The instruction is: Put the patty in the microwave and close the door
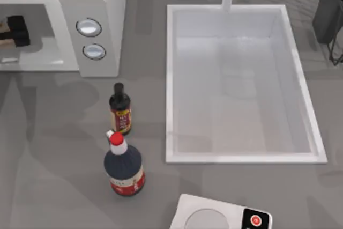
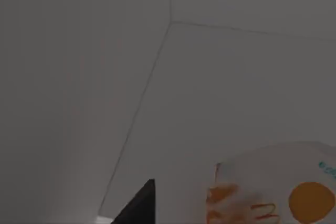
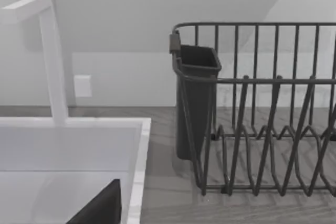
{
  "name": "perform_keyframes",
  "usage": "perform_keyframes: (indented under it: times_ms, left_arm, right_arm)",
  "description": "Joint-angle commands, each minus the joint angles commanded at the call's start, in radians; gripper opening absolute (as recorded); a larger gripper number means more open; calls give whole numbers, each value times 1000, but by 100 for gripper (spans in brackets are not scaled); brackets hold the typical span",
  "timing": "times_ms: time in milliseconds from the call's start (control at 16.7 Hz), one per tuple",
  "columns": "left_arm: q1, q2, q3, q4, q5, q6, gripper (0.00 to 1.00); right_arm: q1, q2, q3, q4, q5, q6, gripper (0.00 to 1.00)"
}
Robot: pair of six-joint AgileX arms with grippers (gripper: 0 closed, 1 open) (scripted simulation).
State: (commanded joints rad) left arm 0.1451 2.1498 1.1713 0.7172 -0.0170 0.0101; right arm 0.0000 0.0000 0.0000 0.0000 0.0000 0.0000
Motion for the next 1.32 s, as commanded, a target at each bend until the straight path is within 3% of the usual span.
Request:
perform_keyframes:
  times_ms: [840, 1320]
  left_arm:
    - [69, -215, -555, 168, 81, 38, 100]
    - [149, -303, -764, 336, 124, 65, 100]
  right_arm:
    - [0, 0, 0, 0, 0, 0, 100]
    - [0, 0, 0, 0, 0, 0, 100]
